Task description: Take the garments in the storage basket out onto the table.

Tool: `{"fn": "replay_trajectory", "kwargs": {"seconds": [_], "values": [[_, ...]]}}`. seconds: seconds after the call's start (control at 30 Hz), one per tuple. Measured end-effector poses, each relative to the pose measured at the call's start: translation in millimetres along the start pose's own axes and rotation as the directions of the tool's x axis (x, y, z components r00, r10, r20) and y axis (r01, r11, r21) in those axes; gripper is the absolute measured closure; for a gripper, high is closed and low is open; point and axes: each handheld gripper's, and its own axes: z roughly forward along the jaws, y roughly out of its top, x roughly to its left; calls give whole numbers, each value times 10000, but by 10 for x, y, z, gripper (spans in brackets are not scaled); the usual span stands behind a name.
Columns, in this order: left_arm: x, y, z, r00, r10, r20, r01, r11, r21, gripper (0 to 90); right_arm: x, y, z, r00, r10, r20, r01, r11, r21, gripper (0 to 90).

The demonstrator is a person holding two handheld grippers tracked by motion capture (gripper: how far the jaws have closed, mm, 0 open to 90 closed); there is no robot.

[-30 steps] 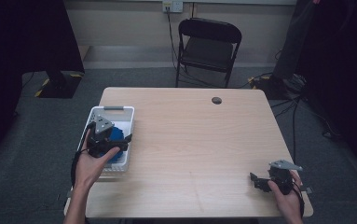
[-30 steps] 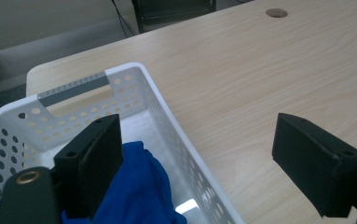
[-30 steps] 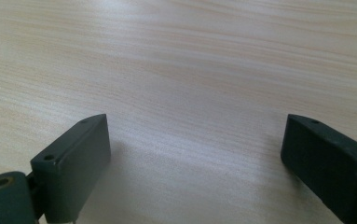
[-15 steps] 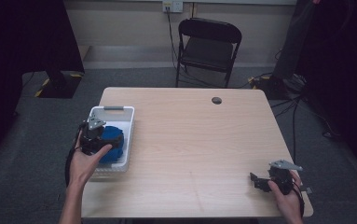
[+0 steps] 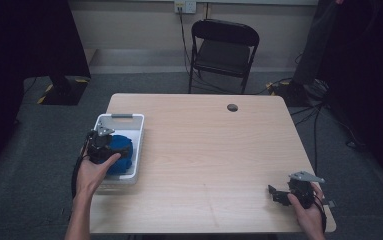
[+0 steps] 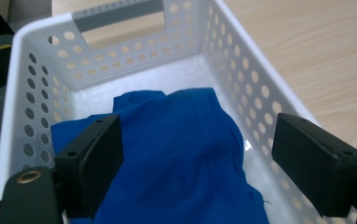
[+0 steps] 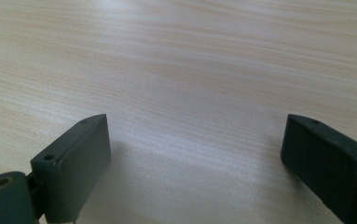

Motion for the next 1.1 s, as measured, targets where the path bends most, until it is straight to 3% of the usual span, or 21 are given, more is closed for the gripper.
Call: {"fn": "replay_trajectory", "kwargs": {"seconds": [0.13, 0.33, 0.4, 0.5, 0.63, 0.73, 0.93, 1.03, 1.1], "values": [[20, -22, 79, 10000, 40, -37, -38, 9991, 423, 163, 0, 0, 0, 10000, -2, 0, 2, 10000, 1, 72], [114, -140, 191, 9981, -561, -270, 581, 9950, 816, 164, 0, 0, 0, 10000, -1, -1, 1, 10000, 1, 73], [103, -136, 191, 9977, -348, -585, 396, 9957, 834, 171, 0, 0, 0, 10000, -2, 0, 2, 10000, 1, 73], [112, -131, 205, 9971, -445, -620, 502, 9943, 939, 170, 0, 0, 0, 10000, 0, 0, 0, 10000, 1, 73], [94, -121, 290, 9982, -83, -592, 194, 9817, 1895, 164, 0, 0, 0, 10000, 0, -1, 0, 10000, 1, 73], [64, -99, 364, 9962, 333, -806, -115, 9662, 2575, 156, 0, 0, 0, 10000, 0, -1, 0, 10000, 2, 72], [82, -87, 413, 9961, 13, -885, 249, 9554, 2941, 135, -4, -5, -6, 10000, -45, -67, 45, 10000, 8, 73], [113, -90, 442, 9954, -346, -890, 618, 9440, 3240, 112, -7, -7, -7, 9999, -68, -85, 68, 10000, 5, 73], [122, -90, 461, 9960, -372, -810, 630, 9366, 3448, 103, -9, -7, -8, 9999, -92, -97, 92, 10000, 3, 73]]}}
